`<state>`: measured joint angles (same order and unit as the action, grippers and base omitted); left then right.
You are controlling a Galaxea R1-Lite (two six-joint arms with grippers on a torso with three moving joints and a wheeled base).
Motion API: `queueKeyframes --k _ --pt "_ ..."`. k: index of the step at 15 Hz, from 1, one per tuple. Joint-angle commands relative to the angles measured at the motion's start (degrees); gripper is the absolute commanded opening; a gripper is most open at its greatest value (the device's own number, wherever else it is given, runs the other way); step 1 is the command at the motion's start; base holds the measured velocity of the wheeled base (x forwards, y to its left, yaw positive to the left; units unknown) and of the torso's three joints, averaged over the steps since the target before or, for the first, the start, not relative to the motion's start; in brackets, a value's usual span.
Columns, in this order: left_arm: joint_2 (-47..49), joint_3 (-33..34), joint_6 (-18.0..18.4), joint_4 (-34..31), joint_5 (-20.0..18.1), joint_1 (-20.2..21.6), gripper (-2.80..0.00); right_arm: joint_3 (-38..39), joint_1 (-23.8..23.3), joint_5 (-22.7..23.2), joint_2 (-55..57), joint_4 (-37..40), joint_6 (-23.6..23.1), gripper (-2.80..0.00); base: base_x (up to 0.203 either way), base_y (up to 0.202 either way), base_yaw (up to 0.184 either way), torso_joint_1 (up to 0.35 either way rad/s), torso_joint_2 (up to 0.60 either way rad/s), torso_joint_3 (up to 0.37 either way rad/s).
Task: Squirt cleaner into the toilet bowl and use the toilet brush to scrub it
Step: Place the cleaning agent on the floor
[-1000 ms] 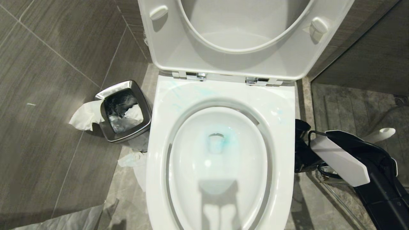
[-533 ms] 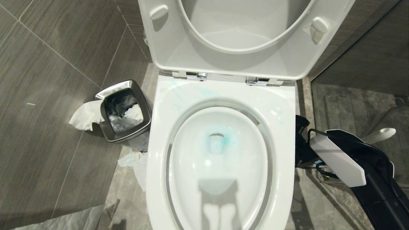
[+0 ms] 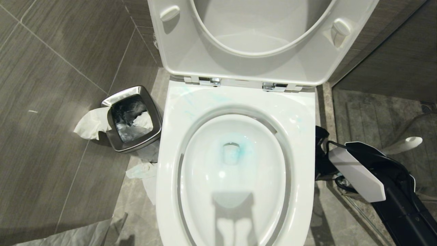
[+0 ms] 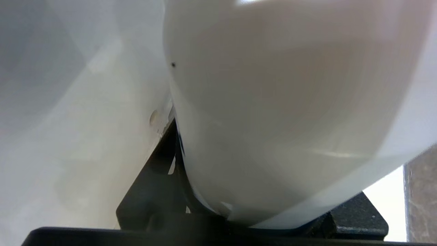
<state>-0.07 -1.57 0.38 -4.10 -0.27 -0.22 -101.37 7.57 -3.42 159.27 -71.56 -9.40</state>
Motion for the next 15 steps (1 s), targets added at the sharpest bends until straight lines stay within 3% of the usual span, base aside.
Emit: queueKeyframes --k 1,15 --pt "0.1 0.0 0.0 0.0 0.0 0.0 -2.80 -0.5 0.0 0.0 1.0 -0.2 -0.1 -2.80 0.000 0.000 0.000 0.000 0.00 0.000" --pt "0.1 0.0 0.0 0.0 0.0 0.0 -2.80 0.1 0.0 0.0 0.4 -0.5 -1.5 -2.80 0.000 0.000 0.000 0.000 0.00 0.000"
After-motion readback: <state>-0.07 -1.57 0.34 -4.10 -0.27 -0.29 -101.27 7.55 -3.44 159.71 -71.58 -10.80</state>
